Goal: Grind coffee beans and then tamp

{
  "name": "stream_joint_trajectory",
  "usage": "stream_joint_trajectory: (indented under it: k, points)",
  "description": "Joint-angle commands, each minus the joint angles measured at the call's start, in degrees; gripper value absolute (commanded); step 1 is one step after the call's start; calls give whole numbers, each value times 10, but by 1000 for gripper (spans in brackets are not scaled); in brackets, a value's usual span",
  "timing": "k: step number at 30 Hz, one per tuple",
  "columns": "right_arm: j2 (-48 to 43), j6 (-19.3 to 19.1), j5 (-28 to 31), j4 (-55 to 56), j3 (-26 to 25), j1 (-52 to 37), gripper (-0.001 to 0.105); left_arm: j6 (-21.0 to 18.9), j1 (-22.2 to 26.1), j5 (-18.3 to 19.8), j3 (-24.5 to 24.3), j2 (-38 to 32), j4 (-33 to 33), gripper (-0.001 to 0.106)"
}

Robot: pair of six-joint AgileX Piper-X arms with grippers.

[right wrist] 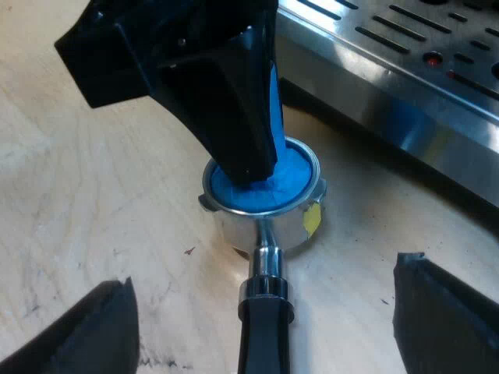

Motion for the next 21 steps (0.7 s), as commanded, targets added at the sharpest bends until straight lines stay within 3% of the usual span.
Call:
stream_joint_trajectory:
  k: [1,11,17,21]
  points:
    - [-5,-8,-1,-5,-1,-1,69,-1,-3,-4,3,5,-3,0]
    - [-5,-8,-1,-5,-1,-1,69,-4,-11,-18,36,13,-26,0]
    - [-5,-8,-1,-5,-1,-1,69,-12,-95,-86,40,13,-42,0]
    - [-5,-8,-1,-5,-1,-1,69,-45,-120,-90,40,13,-58,0]
